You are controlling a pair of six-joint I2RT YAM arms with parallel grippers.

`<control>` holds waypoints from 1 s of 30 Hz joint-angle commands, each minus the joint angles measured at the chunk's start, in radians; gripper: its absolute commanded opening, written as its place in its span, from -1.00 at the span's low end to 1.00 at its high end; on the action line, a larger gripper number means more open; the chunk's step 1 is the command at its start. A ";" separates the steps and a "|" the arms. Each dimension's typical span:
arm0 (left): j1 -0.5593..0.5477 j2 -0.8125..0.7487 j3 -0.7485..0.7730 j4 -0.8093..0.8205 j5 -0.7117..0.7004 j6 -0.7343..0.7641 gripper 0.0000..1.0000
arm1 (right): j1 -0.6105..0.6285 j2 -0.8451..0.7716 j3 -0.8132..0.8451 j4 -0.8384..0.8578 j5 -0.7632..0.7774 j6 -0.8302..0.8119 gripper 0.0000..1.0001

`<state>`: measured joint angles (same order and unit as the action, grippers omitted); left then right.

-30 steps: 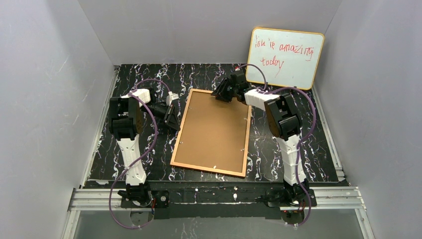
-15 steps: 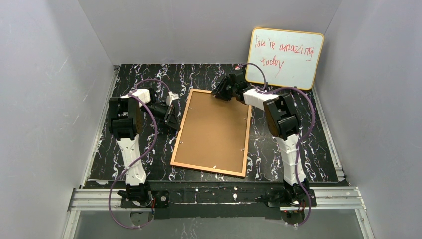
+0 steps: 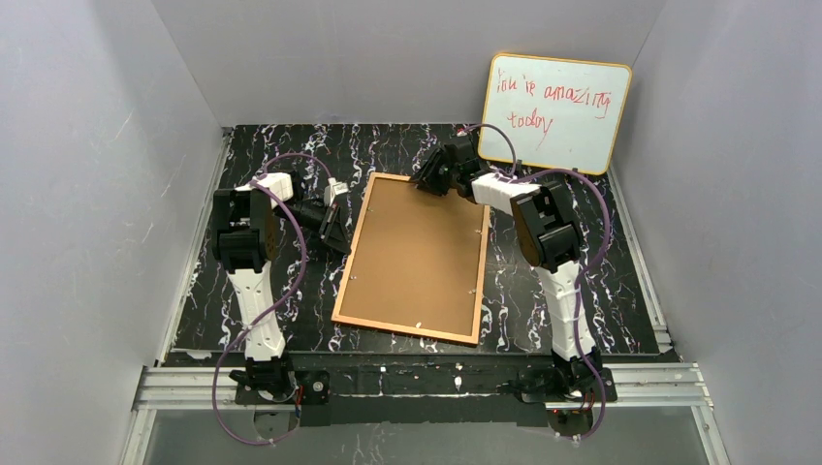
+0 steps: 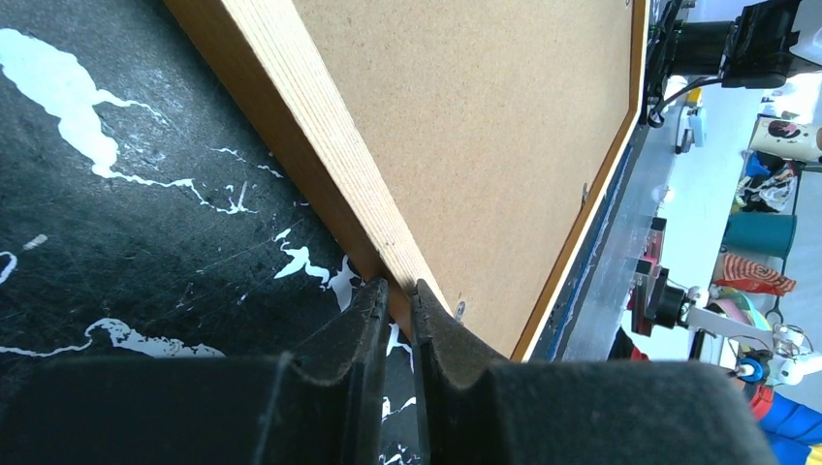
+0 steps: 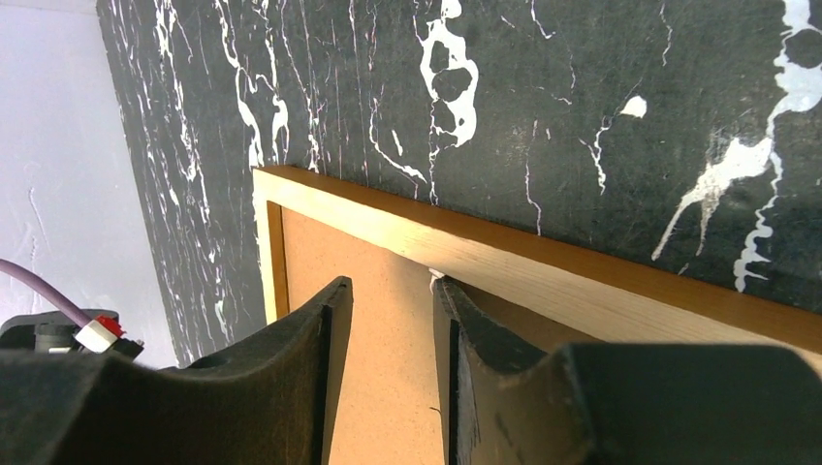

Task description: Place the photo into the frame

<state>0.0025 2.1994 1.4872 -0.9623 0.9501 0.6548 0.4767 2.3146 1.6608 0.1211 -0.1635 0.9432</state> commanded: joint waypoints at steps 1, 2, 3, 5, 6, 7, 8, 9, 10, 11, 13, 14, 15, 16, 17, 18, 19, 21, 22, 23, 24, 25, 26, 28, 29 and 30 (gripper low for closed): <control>-0.021 -0.005 -0.024 -0.011 -0.078 0.050 -0.78 | 0.016 -0.006 0.005 0.012 0.022 -0.003 -0.08; -0.021 -0.008 -0.021 -0.014 -0.079 0.051 -0.77 | 0.016 -0.026 -0.004 0.012 0.029 -0.017 -0.07; -0.020 -0.011 -0.013 -0.020 -0.080 0.051 -0.76 | 0.015 -0.051 -0.014 0.014 0.038 -0.037 -0.03; -0.013 -0.019 0.006 -0.041 -0.082 0.058 -0.70 | 0.018 -0.118 -0.047 0.014 0.048 -0.100 0.06; -0.007 -0.025 0.019 -0.058 -0.082 0.069 -0.64 | 0.022 -0.161 -0.072 0.014 0.044 -0.154 0.13; -0.004 -0.032 0.032 -0.073 -0.083 0.077 -0.55 | 0.030 -0.205 -0.106 0.004 0.037 -0.206 0.20; -0.004 -0.041 0.044 -0.089 -0.085 0.088 -0.45 | 0.042 -0.248 -0.129 -0.022 0.029 -0.257 0.28; 0.013 -0.050 0.056 -0.108 -0.087 0.101 -0.39 | 0.057 -0.293 -0.155 -0.054 0.020 -0.306 0.33; 0.034 -0.059 0.068 -0.125 -0.090 0.112 -0.31 | 0.076 -0.338 -0.180 -0.094 0.020 -0.354 0.38; 0.045 -0.071 0.077 -0.140 -0.090 0.118 -0.23 | 0.103 -0.391 -0.207 -0.147 0.033 -0.388 0.42; 0.066 -0.094 0.088 -0.159 -0.083 0.126 -0.16 | 0.165 -0.462 -0.273 -0.205 0.078 -0.407 0.48; 0.079 -0.106 0.088 -0.169 -0.079 0.128 -0.14 | 0.197 -0.485 -0.297 -0.227 0.105 -0.392 0.50; 0.087 -0.116 0.080 -0.174 -0.073 0.128 -0.13 | 0.236 -0.496 -0.306 -0.251 0.134 -0.370 0.51; 0.096 -0.127 0.065 -0.176 -0.067 0.128 -0.12 | 0.268 -0.496 -0.300 -0.291 0.174 -0.345 0.53; 0.100 -0.140 0.041 -0.170 -0.064 0.128 -0.11 | 0.299 -0.488 -0.278 -0.337 0.225 -0.323 0.56; 0.103 -0.155 0.007 -0.156 -0.064 0.123 -0.11 | 0.332 -0.477 -0.251 -0.386 0.281 -0.307 0.61; 0.102 -0.181 -0.051 -0.128 -0.068 0.114 -0.11 | 0.364 -0.464 -0.221 -0.451 0.331 -0.294 0.66; 0.097 -0.222 -0.144 -0.037 -0.084 0.065 -0.11 | 0.417 -0.444 -0.170 -0.521 0.417 -0.281 0.89; 0.091 -0.239 -0.179 0.008 -0.100 0.040 -0.12 | 0.430 -0.437 -0.148 -0.563 0.453 -0.268 0.96; 0.085 -0.249 -0.211 0.040 -0.113 0.017 -0.14 | 0.433 -0.436 -0.133 -0.579 0.449 -0.251 0.97; 0.080 -0.254 -0.234 0.062 -0.118 0.010 -0.15 | 0.430 -0.446 -0.144 -0.565 0.433 -0.231 0.97; 0.078 -0.257 -0.251 0.078 -0.120 0.002 -0.18 | 0.425 -0.463 -0.170 -0.530 0.423 -0.206 0.97; 0.076 -0.260 -0.269 0.096 -0.126 -0.013 -0.21 | 0.415 -0.479 -0.189 -0.511 0.414 -0.183 0.97; 0.073 -0.268 -0.308 0.139 -0.130 -0.043 -0.27 | 0.393 -0.499 -0.203 -0.523 0.410 -0.149 0.97; 0.070 -0.276 -0.328 0.161 -0.133 -0.054 -0.30 | 0.377 -0.507 -0.214 -0.514 0.373 -0.151 0.97; 0.063 -0.287 -0.350 0.183 -0.134 -0.062 -0.33 | 0.364 -0.516 -0.231 -0.499 0.331 -0.155 0.97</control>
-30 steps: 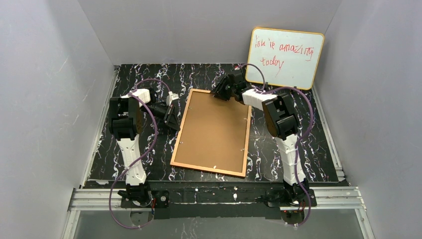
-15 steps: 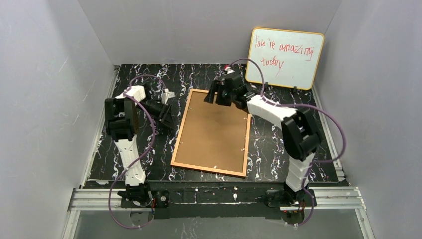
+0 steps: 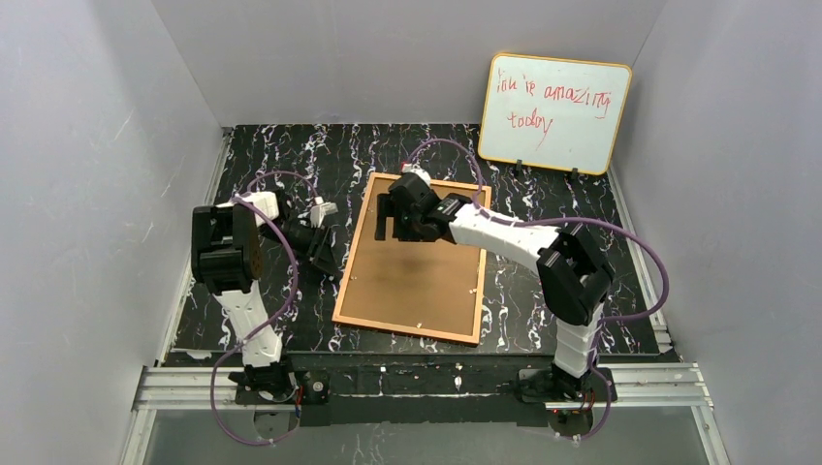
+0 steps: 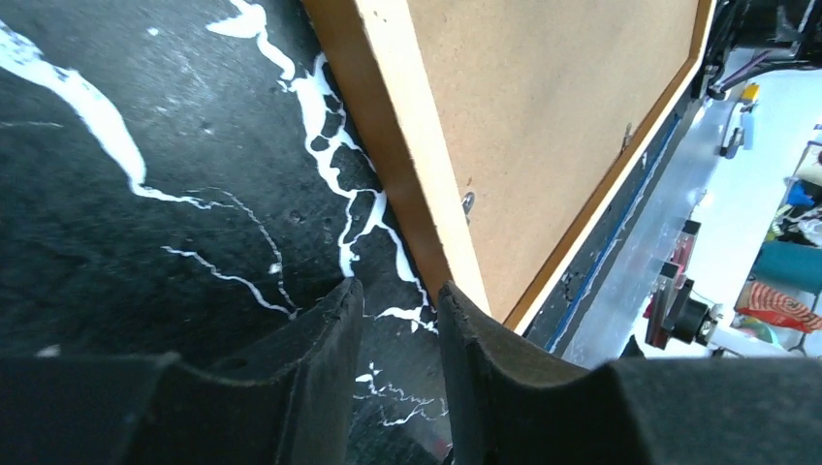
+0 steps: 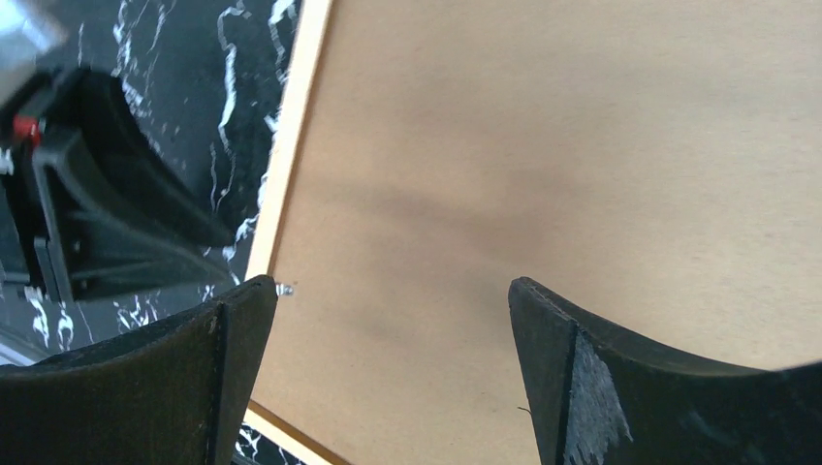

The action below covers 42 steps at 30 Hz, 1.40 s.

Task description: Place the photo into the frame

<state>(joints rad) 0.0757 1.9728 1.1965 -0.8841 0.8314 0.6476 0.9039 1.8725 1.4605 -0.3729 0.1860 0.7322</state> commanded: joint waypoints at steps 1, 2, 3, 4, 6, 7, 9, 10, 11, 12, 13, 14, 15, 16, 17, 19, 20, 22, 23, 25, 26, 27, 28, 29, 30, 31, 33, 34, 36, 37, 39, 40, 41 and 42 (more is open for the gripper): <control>-0.016 -0.074 -0.085 0.139 -0.011 -0.066 -0.36 | -0.079 -0.083 -0.051 0.011 -0.050 0.055 0.97; -0.022 -0.093 -0.111 0.169 -0.001 -0.078 -0.38 | -0.087 -0.090 -0.071 0.025 -0.069 0.054 0.97; -0.031 -0.109 -0.142 0.190 0.009 -0.085 -0.39 | -0.093 -0.090 -0.075 0.021 -0.066 0.053 0.97; -0.043 -0.127 -0.163 0.212 0.012 -0.098 -0.40 | -0.093 -0.081 -0.064 -0.003 -0.053 0.051 0.97; -0.061 -0.157 -0.198 0.228 0.011 -0.099 -0.40 | -0.090 -0.041 -0.008 -0.068 -0.032 0.040 0.97; -0.099 -0.169 -0.215 0.232 0.011 -0.096 -0.40 | -0.084 -0.012 0.030 -0.100 -0.029 0.033 0.97; -0.121 -0.198 -0.256 0.252 0.029 -0.093 -0.39 | -0.064 0.055 0.129 -0.151 -0.014 0.020 0.97; -0.127 -0.222 -0.274 0.269 0.039 -0.093 -0.39 | -0.050 0.090 0.178 -0.177 -0.002 0.016 0.96; -0.131 -0.247 -0.298 0.296 0.047 -0.107 -0.39 | -0.036 0.122 0.222 -0.195 0.008 0.011 0.95; -0.135 -0.270 -0.315 0.312 0.063 -0.108 -0.39 | -0.020 0.155 0.263 -0.212 0.018 0.008 0.92; -0.139 -0.285 -0.321 0.316 0.080 -0.103 -0.38 | -0.008 0.185 0.304 -0.230 0.030 0.007 0.90; -0.144 -0.292 -0.323 0.313 0.091 -0.098 -0.36 | 0.004 0.211 0.339 -0.249 0.040 0.007 0.87; -0.149 -0.292 -0.318 0.298 0.100 -0.082 -0.35 | 0.011 0.235 0.370 -0.264 0.051 0.007 0.85; -0.153 -0.286 -0.308 0.268 0.110 -0.047 -0.34 | 0.018 0.252 0.393 -0.274 0.063 0.008 0.83; -0.154 -0.274 -0.295 0.226 0.124 -0.005 -0.32 | 0.024 0.267 0.408 -0.276 0.072 0.009 0.80; -0.153 -0.250 -0.252 0.113 0.155 0.111 -0.28 | 0.032 0.289 0.425 -0.275 0.085 0.016 0.74; -0.140 -0.238 -0.209 0.026 0.185 0.191 -0.25 | 0.037 0.306 0.438 -0.275 0.100 0.016 0.70; -0.099 -0.219 -0.137 -0.154 0.233 0.360 -0.17 | 0.043 0.341 0.476 -0.288 0.115 0.018 0.67; -0.062 -0.207 -0.100 -0.236 0.254 0.433 -0.12 | 0.047 0.364 0.505 -0.300 0.125 0.018 0.66; 0.026 -0.173 -0.005 -0.399 0.278 0.571 0.05 | 0.058 0.411 0.569 -0.329 0.159 0.017 0.63; 0.082 -0.142 0.040 -0.499 0.288 0.636 0.13 | 0.065 0.438 0.603 -0.345 0.182 0.013 0.62; 0.125 -0.120 0.086 -0.549 0.291 0.671 0.16 | 0.074 0.464 0.641 -0.366 0.206 0.011 0.61; 0.160 -0.100 0.125 -0.559 0.283 0.655 0.16 | 0.078 0.491 0.682 -0.388 0.215 0.009 0.60; 0.194 -0.088 0.157 -0.560 0.273 0.630 0.16 | 0.085 0.514 0.714 -0.408 0.224 0.008 0.58; 0.228 -0.076 0.181 -0.560 0.266 0.617 0.17 | 0.090 0.533 0.741 -0.420 0.234 0.009 0.57; 0.256 -0.067 0.200 -0.558 0.260 0.604 0.17 | 0.095 0.545 0.759 -0.423 0.242 0.009 0.56; 0.295 -0.049 0.230 -0.511 0.230 0.511 0.30 | 0.100 0.562 0.767 -0.416 0.245 0.014 0.50; 0.311 -0.045 0.240 -0.477 0.212 0.445 0.30 | 0.102 0.567 0.767 -0.410 0.246 0.015 0.47; 0.341 -0.053 0.242 -0.393 0.181 0.339 0.30 | 0.110 0.575 0.774 -0.399 0.262 0.008 0.39; 0.350 -0.066 0.227 -0.334 0.141 0.266 0.30 | 0.116 0.581 0.782 -0.396 0.273 0.002 0.33; 0.355 -0.102 0.191 -0.209 0.061 0.135 0.27 | 0.127 0.603 0.809 -0.398 0.291 -0.013 0.24; 0.355 -0.125 0.166 -0.150 0.019 0.087 0.26 | 0.132 0.615 0.826 -0.401 0.297 -0.019 0.19; 0.355 -0.145 0.145 -0.095 -0.015 0.032 0.26 | 0.137 0.630 0.844 -0.410 0.308 -0.025 0.17; 0.355 -0.166 0.131 -0.060 -0.036 0.003 0.26 | 0.144 0.643 0.868 -0.418 0.319 -0.034 0.14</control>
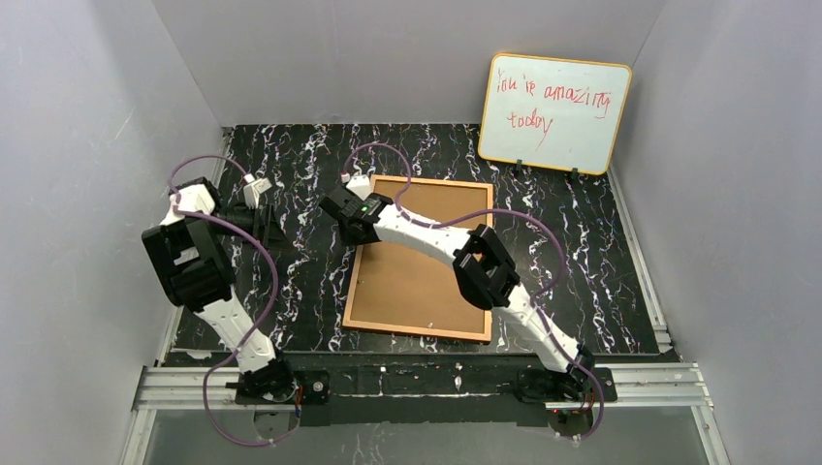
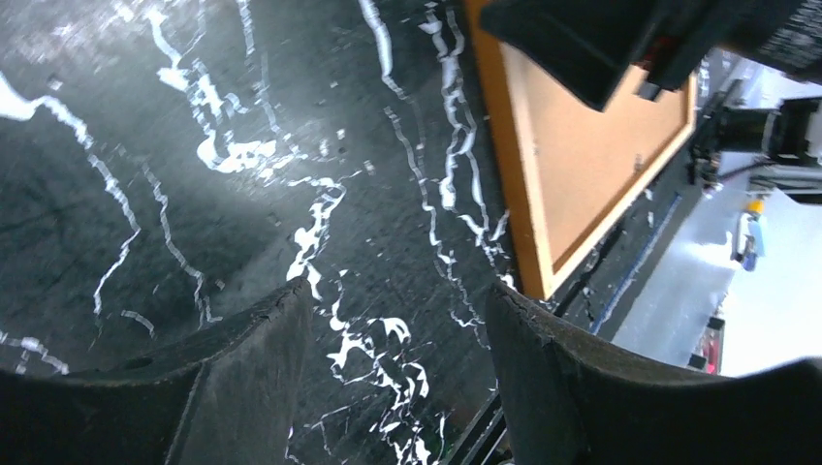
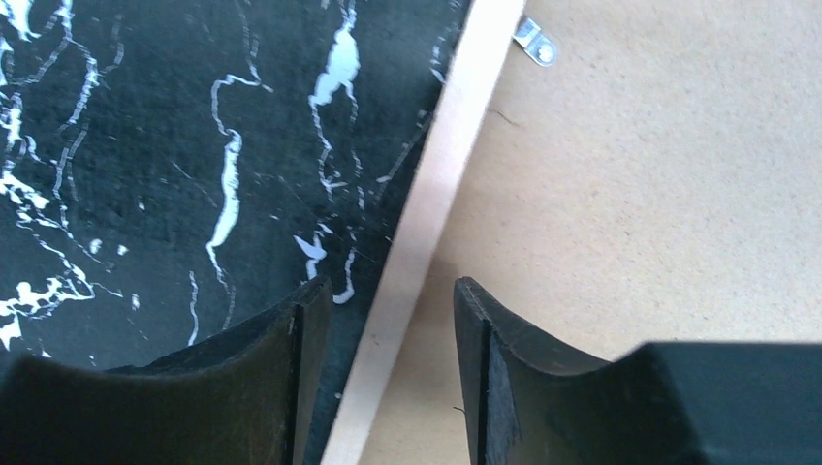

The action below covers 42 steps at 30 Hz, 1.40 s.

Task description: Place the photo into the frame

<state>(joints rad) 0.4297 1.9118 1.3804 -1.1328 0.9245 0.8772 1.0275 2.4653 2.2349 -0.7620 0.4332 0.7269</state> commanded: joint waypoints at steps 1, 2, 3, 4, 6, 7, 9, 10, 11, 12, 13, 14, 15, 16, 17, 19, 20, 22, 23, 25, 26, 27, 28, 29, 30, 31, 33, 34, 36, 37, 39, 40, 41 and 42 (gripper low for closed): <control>0.001 -0.117 -0.058 0.192 -0.137 -0.225 0.26 | 0.025 0.064 0.109 -0.035 0.079 -0.037 0.12; 0.001 -0.125 -0.061 0.190 -0.142 -0.223 0.26 | 0.029 0.077 0.121 -0.040 0.086 -0.045 0.09; 0.001 -0.131 -0.060 0.186 -0.145 -0.220 0.26 | 0.031 0.086 0.128 -0.046 0.090 -0.052 0.05; 0.001 -0.135 -0.058 0.182 -0.148 -0.219 0.26 | 0.034 0.092 0.129 -0.049 0.094 -0.058 0.00; 0.001 -0.137 -0.052 0.166 -0.147 -0.212 0.26 | 0.037 0.099 0.125 -0.057 0.101 -0.072 -0.06; 0.001 -0.137 -0.048 0.159 -0.146 -0.210 0.26 | 0.039 0.101 0.123 -0.061 0.105 -0.082 -0.10; 0.001 -0.135 -0.043 0.147 -0.142 -0.206 0.26 | 0.045 0.103 0.121 -0.076 0.122 -0.101 -0.13; 0.001 -0.137 -0.042 0.144 -0.138 -0.205 0.26 | 0.049 0.101 0.121 -0.082 0.131 -0.111 -0.13; 0.001 -0.138 -0.042 0.141 -0.136 -0.205 0.26 | 0.056 0.100 0.119 -0.086 0.139 -0.121 -0.16; 0.001 -0.138 -0.040 0.137 -0.135 -0.204 0.25 | 0.060 0.095 0.113 -0.089 0.148 -0.130 -0.18; 0.001 -0.141 -0.039 0.135 -0.135 -0.204 0.25 | 0.068 0.086 0.104 -0.089 0.157 -0.137 -0.22; 0.001 -0.143 -0.038 0.130 -0.134 -0.204 0.24 | 0.074 0.076 0.086 -0.088 0.164 -0.146 -0.26; 0.001 -0.145 -0.035 0.125 -0.133 -0.201 0.24 | 0.082 0.064 0.070 -0.087 0.176 -0.153 -0.31; 0.001 -0.148 -0.034 0.119 -0.133 -0.197 0.24 | 0.093 0.053 0.054 -0.087 0.186 -0.160 -0.33; 0.001 -0.150 -0.032 0.113 -0.132 -0.193 0.24 | 0.100 0.043 0.039 -0.091 0.201 -0.166 -0.37; 0.001 -0.155 -0.026 0.099 -0.128 -0.184 0.24 | 0.114 0.022 0.006 -0.102 0.218 -0.174 -0.45; 0.001 -0.156 -0.026 0.089 -0.126 -0.175 0.24 | 0.122 0.011 -0.015 -0.104 0.224 -0.177 -0.48; 0.001 -0.160 -0.023 0.073 -0.119 -0.158 0.24 | 0.137 -0.011 -0.059 -0.110 0.225 -0.178 -0.54; 0.001 -0.161 -0.024 0.068 -0.119 -0.152 0.24 | 0.146 -0.019 -0.076 -0.114 0.231 -0.179 -0.58; 0.001 -0.161 -0.026 0.055 -0.119 -0.140 0.24 | 0.163 -0.026 -0.092 -0.137 0.254 -0.184 -0.67; 0.001 -0.161 -0.027 0.051 -0.118 -0.135 0.24 | 0.170 -0.025 -0.092 -0.159 0.265 -0.187 -0.69; 0.001 -0.161 -0.029 0.046 -0.117 -0.129 0.23 | 0.175 -0.026 -0.090 -0.177 0.268 -0.188 -0.70; 0.001 -0.163 -0.029 0.042 -0.116 -0.124 0.24 | 0.177 -0.031 -0.096 -0.189 0.264 -0.188 -0.70; 0.001 -0.162 -0.029 0.041 -0.115 -0.121 0.23 | 0.179 -0.039 -0.104 -0.196 0.258 -0.192 -0.70; 0.001 -0.162 -0.030 0.038 -0.114 -0.121 0.23 | 0.182 -0.051 -0.119 -0.202 0.254 -0.193 -0.70; 0.001 -0.160 -0.028 0.034 -0.113 -0.118 0.23 | 0.183 -0.065 -0.142 -0.203 0.249 -0.191 -0.70; 0.001 -0.156 -0.021 0.024 -0.108 -0.110 0.23 | 0.183 -0.096 -0.186 -0.182 0.223 -0.184 -0.68; 0.001 -0.153 -0.019 0.021 -0.105 -0.107 0.23 | 0.183 -0.104 -0.193 -0.179 0.216 -0.174 -0.60; 0.001 -0.148 -0.018 0.016 -0.101 -0.103 0.24 | 0.183 -0.099 -0.157 -0.183 0.209 -0.155 -0.31; 0.001 -0.144 -0.017 0.015 -0.098 -0.103 0.24 | 0.183 -0.080 -0.122 -0.199 0.207 -0.145 -0.23; 0.001 -0.139 -0.018 0.015 -0.097 -0.097 0.24 | 0.183 -0.016 -0.022 -0.261 0.207 -0.114 -0.13; 0.001 -0.137 -0.017 0.009 -0.096 -0.089 0.24 | 0.183 0.013 0.025 -0.291 0.207 -0.101 -0.12; 0.001 -0.135 -0.016 0.004 -0.096 -0.080 0.25 | 0.182 0.036 0.064 -0.312 0.206 -0.090 -0.11; 0.001 -0.134 -0.016 0.001 -0.098 -0.074 0.25 | 0.183 0.054 0.091 -0.330 0.206 -0.074 -0.11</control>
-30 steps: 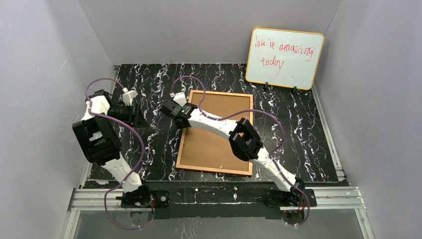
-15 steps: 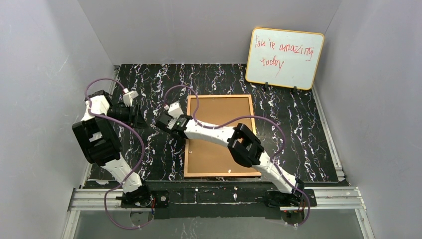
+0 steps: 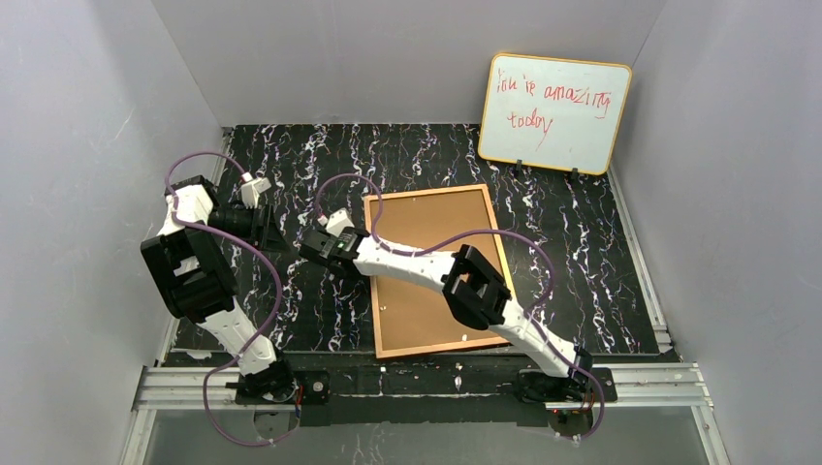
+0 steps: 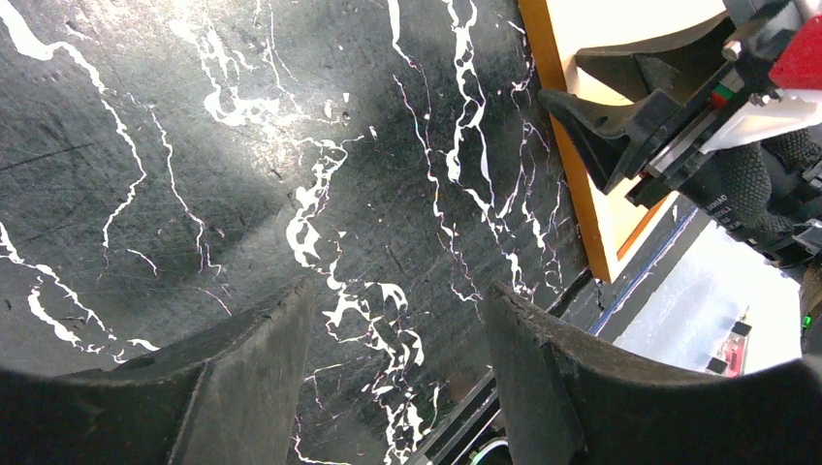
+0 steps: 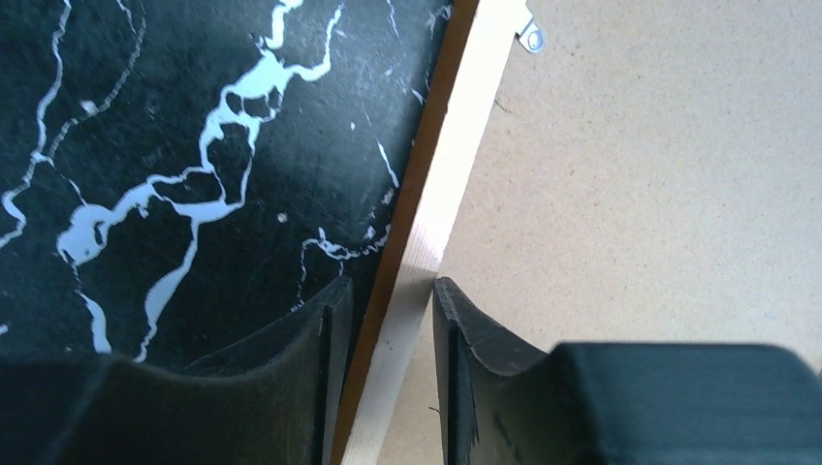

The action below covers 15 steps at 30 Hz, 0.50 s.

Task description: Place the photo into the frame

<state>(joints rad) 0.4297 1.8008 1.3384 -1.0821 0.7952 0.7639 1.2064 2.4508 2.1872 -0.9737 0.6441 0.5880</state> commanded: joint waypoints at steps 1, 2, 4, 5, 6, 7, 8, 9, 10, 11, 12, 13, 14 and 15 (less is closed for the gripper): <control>0.002 -0.021 0.025 -0.055 0.031 0.047 0.25 | 0.003 0.078 0.155 -0.129 -0.004 0.078 -0.12; 0.001 -0.018 0.025 -0.061 0.032 0.053 0.26 | 0.002 0.082 0.157 -0.134 -0.005 0.091 -0.11; 0.001 -0.013 0.022 -0.067 0.037 0.061 0.26 | 0.001 0.078 0.138 -0.137 -0.002 0.116 -0.12; 0.001 -0.011 0.023 -0.068 0.039 0.063 0.26 | 0.001 0.074 0.124 -0.139 0.005 0.130 -0.13; 0.001 -0.008 0.023 -0.068 0.041 0.066 0.26 | 0.000 0.069 0.110 -0.145 0.013 0.143 -0.14; 0.001 -0.006 0.025 -0.071 0.044 0.067 0.25 | -0.001 0.066 0.096 -0.147 0.015 0.153 -0.16; 0.001 -0.004 0.026 -0.074 0.046 0.070 0.25 | -0.001 0.061 0.087 -0.151 0.016 0.163 -0.18; 0.001 -0.001 0.028 -0.076 0.048 0.073 0.25 | -0.001 0.059 0.078 -0.150 0.010 0.167 -0.21; 0.001 0.001 0.031 -0.078 0.048 0.075 0.26 | -0.002 0.056 0.074 -0.149 0.007 0.172 -0.25; 0.001 0.002 0.034 -0.080 0.048 0.076 0.26 | -0.001 0.056 0.073 -0.147 0.005 0.175 -0.31; 0.001 0.004 0.035 -0.081 0.048 0.078 0.26 | -0.002 0.057 0.077 -0.144 0.005 0.175 -0.39; 0.001 0.005 0.037 -0.083 0.048 0.078 0.26 | -0.001 0.058 0.086 -0.143 0.005 0.173 -0.49; 0.002 0.006 0.038 -0.085 0.050 0.079 0.26 | -0.001 0.062 0.102 -0.144 0.006 0.168 -0.60; 0.001 0.006 0.037 -0.087 0.050 0.083 0.26 | -0.001 0.065 0.119 -0.144 0.008 0.163 -0.68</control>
<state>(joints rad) 0.4297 1.8088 1.3449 -1.1278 0.8085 0.8204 1.2057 2.5156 2.2860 -1.0801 0.6674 0.7223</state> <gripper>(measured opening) 0.628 0.258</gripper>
